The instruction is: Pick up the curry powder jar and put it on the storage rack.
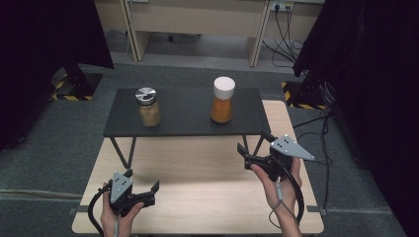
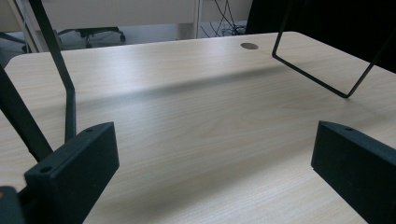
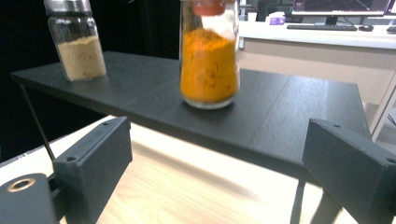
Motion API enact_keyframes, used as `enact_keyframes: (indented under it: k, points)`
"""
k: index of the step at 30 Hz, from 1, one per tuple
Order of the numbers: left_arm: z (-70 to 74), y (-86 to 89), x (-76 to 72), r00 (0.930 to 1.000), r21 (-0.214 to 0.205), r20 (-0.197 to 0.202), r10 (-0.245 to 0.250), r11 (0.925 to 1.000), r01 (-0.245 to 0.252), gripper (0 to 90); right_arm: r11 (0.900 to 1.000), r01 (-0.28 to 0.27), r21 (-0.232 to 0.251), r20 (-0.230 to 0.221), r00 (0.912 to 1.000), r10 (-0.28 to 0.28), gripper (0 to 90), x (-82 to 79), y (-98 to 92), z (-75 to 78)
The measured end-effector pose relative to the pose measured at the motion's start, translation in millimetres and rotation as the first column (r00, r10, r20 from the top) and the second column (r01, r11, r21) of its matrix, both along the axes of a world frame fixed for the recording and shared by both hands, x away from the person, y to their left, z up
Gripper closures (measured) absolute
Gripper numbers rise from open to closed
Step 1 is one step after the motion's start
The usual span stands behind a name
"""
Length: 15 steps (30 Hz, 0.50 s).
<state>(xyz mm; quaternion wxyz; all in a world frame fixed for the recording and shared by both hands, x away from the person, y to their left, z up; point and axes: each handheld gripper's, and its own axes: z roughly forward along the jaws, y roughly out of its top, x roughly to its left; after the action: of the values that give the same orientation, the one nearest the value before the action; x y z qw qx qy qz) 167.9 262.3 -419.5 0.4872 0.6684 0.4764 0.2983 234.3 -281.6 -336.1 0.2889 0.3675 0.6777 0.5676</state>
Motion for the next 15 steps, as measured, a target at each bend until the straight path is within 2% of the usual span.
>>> enact_keyframes:
  k: [10, 15]
  points:
    - [-1.3, -0.5, 0.1, 1.0, 0.003, -0.001, 0.005, 1.0, -0.005, 0.0, 0.9997, 0.017, -0.015, -0.048, 0.9987, -0.018, 8.4, -29.3, -13.0, -28.7]
    - [-1.2, -0.9, -0.3, 1.0, 0.006, -0.001, 0.006, 1.0, -0.006, 0.0, 0.9996, 0.026, -0.012, -0.064, 0.9976, -0.027, 8.4, -35.0, -15.7, -36.1]
